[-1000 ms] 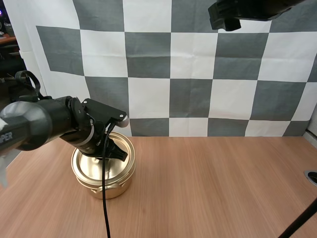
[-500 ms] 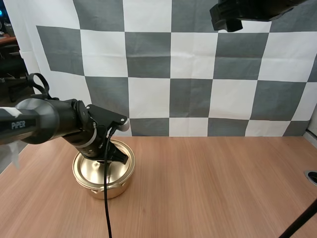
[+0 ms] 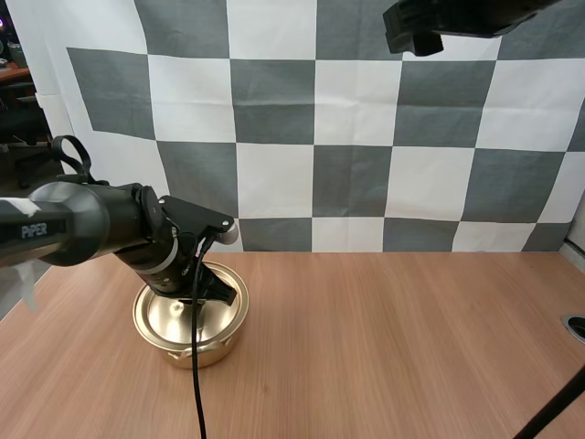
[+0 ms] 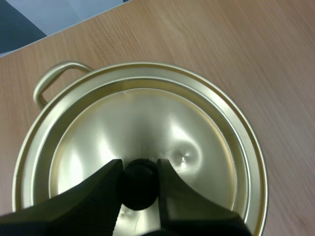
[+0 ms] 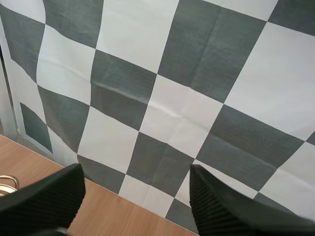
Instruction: Open the pot, put the car inside, and close it
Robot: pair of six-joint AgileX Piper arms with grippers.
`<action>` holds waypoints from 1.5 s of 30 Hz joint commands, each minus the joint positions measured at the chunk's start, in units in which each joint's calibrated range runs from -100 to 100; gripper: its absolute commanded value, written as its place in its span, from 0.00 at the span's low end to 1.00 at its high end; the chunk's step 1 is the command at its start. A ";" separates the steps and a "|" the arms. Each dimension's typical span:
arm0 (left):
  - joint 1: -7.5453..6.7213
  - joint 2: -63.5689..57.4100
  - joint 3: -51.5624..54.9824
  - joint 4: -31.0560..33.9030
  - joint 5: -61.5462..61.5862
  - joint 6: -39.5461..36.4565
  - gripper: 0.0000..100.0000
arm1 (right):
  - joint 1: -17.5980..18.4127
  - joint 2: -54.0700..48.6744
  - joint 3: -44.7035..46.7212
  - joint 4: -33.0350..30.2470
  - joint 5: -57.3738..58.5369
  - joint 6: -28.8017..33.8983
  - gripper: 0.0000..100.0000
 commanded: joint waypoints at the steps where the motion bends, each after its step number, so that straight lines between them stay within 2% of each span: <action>1: -0.01 0.04 0.00 -0.01 1.31 0.86 0.00 | -0.05 -0.01 0.01 0.27 0.03 0.06 1.00; 6: -0.01 0.04 -0.13 1.51 2.32 0.86 0.00 | -0.05 -0.01 0.01 0.27 0.03 0.06 1.00; 8: -0.01 0.04 -0.13 2.26 1.99 0.86 0.04 | -0.05 -0.01 0.01 0.27 0.03 0.06 1.00; 10: -0.01 0.04 -0.13 3.02 0.93 0.86 0.18 | -0.05 -0.01 0.01 0.27 0.03 0.06 1.00; 12: -0.01 0.04 -0.13 3.07 -0.73 0.77 0.37 | -0.05 -0.01 0.01 0.27 0.03 0.06 1.00; 14: -0.01 0.04 -0.13 3.07 -0.92 0.77 0.48 | -0.05 -0.01 0.01 0.27 0.03 0.06 1.00; 24: -0.01 0.04 -0.13 2.86 0.46 0.77 0.48 | -0.05 -0.01 0.01 0.27 0.03 0.06 1.00; 26: -0.01 0.04 -0.13 2.85 0.30 0.03 0.52 | -0.05 -0.01 0.01 0.27 0.03 0.06 1.00; 29: -0.01 0.04 -0.13 3.53 0.30 0.24 0.72 | -0.05 -0.01 0.01 0.27 0.03 0.06 1.00; 32: -0.01 0.04 -0.13 3.69 1.17 2.70 0.99 | -0.05 -0.01 0.01 0.27 0.03 0.06 1.00; 45: -0.01 0.04 -0.39 7.25 -0.19 0.21 1.00 | -0.05 -0.01 0.01 0.27 0.03 0.06 1.00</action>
